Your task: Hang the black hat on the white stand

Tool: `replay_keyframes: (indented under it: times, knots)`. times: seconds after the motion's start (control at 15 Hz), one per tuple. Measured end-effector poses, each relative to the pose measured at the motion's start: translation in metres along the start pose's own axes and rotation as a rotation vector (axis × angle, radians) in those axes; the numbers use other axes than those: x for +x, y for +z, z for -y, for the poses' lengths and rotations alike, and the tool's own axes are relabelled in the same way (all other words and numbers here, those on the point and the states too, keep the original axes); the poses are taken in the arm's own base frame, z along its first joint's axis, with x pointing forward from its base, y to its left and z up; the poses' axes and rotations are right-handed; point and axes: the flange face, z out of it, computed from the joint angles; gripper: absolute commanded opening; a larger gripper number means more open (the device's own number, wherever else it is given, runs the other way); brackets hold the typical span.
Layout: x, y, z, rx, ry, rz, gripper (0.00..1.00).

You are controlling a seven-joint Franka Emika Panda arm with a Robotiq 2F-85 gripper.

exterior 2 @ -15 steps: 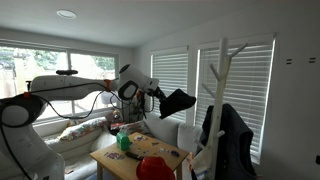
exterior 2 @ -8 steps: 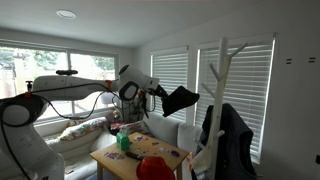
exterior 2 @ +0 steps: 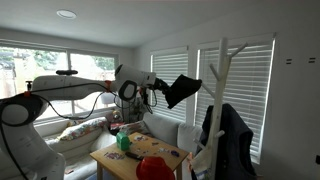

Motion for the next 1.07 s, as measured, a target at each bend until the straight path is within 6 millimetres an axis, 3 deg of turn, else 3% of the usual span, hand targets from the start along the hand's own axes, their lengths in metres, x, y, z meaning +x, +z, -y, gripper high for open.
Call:
replay_keyframes:
  times: [0.67,1.0,1.07]
  knots:
    - [0.023,-0.021,-0.012,-0.048,0.016,-0.128,0.02]
    - [0.026,-0.022,-0.019,-0.083,0.056,-0.15,0.02]
    - [0.026,-0.02,-0.021,-0.092,0.068,-0.152,0.31]
